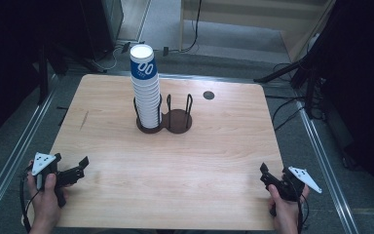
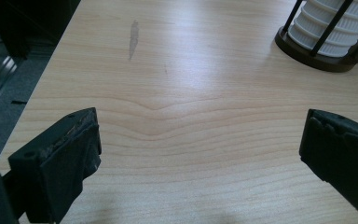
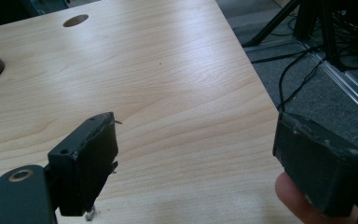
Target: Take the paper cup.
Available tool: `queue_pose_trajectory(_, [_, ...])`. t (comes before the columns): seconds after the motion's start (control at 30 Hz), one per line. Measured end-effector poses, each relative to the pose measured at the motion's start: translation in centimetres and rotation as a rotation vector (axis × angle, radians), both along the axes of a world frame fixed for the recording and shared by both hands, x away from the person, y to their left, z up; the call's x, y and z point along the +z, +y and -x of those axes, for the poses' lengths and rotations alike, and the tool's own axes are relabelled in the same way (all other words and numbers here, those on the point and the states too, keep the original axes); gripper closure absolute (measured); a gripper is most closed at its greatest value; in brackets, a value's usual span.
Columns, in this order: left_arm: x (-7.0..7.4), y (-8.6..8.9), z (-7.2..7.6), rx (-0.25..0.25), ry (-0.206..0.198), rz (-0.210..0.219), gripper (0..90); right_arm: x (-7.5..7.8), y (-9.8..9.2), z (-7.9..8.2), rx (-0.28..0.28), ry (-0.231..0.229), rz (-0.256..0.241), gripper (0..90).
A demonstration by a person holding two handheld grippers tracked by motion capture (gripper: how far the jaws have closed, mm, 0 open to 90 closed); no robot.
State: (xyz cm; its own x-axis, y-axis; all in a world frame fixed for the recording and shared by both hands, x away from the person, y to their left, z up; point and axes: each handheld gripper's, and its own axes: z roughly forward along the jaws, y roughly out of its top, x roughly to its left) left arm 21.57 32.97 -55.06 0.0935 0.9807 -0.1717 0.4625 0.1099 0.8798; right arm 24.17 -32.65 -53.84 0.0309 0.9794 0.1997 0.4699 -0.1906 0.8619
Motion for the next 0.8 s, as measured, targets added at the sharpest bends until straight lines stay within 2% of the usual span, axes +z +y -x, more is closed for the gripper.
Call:
queue_pose_trajectory(0.17, [-0.1,-0.2,-0.1,0.006,0.012,-0.018,0.0,0.0,0.4,-0.3,-0.019,0.0,0.032,13.7])
queue_pose_trajectory(0.3, [-0.1,-0.1,-0.1,0.006,0.015,-0.011,0.0,0.3,0.9,-0.4,-0.024,-0.005,0.04,13.8])
queue_pose_trajectory(0.4, [-0.1,-0.1,-0.2,0.003,0.018,-0.005,0.0,0.8,2.0,-0.4,0.009,-0.047,0.067,13.8])
queue_pose_trajectory(0.43, [-0.1,-0.1,-0.2,0.003,0.018,-0.005,0.0,0.8,2.0,-0.4,0.009,-0.047,0.067,13.8])
queue_pose_trajectory(0.5, [-0.1,-0.1,-0.2,-0.003,0.021,-0.009,0.0,1.4,2.9,-0.4,0.041,-0.098,0.079,13.9])
queue_pose_trajectory(0.63, [-0.1,-0.2,-0.3,-0.003,0.027,-0.008,0.0,2.4,4.1,-0.6,0.06,-0.119,0.097,13.9])
queue_pose_trajectory(0.8, [-0.1,-0.2,-0.3,-0.002,0.025,-0.007,0.0,3.3,5.0,-0.7,0.082,-0.121,0.11,13.8])
